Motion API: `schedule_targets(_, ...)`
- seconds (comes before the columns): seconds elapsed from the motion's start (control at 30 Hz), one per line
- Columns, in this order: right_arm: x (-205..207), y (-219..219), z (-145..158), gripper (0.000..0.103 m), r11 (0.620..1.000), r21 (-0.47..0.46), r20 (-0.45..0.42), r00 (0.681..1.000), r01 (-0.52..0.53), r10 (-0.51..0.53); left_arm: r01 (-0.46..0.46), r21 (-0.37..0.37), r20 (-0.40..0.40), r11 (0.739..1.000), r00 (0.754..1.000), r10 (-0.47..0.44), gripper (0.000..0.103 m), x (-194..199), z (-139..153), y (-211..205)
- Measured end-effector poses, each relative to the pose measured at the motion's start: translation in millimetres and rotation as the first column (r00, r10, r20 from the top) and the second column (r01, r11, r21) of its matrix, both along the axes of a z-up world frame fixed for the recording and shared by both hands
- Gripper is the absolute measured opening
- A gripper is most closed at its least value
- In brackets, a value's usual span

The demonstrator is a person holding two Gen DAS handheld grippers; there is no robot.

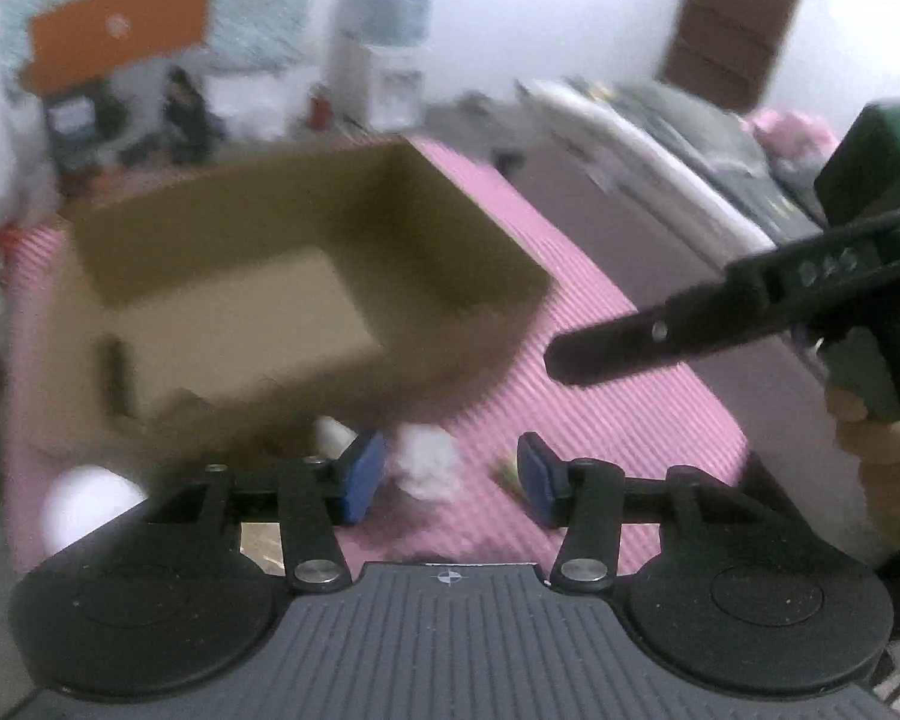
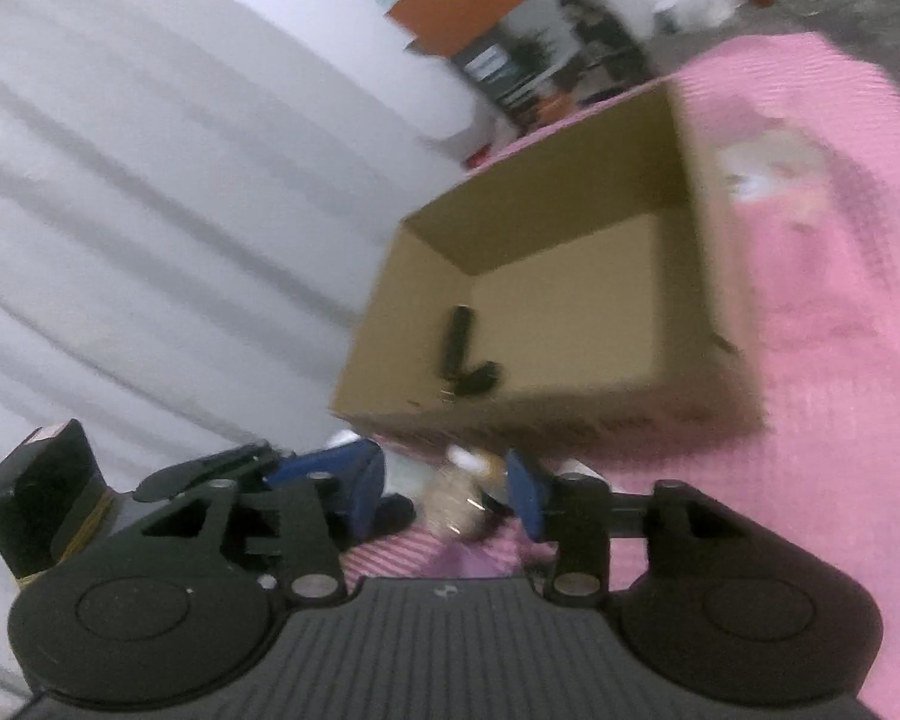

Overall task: Organize rigid objects
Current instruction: 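Grasp the green cartoon battery with the right gripper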

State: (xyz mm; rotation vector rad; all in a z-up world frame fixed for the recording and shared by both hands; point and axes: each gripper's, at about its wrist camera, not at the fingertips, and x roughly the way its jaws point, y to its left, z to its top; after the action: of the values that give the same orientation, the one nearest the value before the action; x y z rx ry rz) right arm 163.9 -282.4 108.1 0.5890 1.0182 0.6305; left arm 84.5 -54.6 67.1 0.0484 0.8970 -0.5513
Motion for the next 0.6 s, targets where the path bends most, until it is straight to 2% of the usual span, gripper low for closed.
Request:
schedule_targets(0.17, -23.9, -29.4, -36.0, 0.050, 0.998, -0.036, -0.078, 0.995, 0.053, -0.056, 0.082, -0.022, -0.127, 0.996, 0.988, -0.084, 0.049, 2.9, -46.7, -39.1)
schedule_targets(0.37, -20.5, -31.4, -69.1, 0.047, 0.995, -0.077, -0.123, 0.990, 0.061, -0.070, 0.085, -0.011, -0.195, 0.996, 0.977, -0.086, 0.048, 18.2, -78.3, -63.1)
schedule_targets(0.6, -4.8, -20.8, -93.7, 0.040, 0.991, -0.130, -0.131, 0.990, 0.024, -0.041, 0.095, 0.014, -0.231, 0.995, 0.969, -0.089, 0.042, 26.7, -94.5, -73.1)
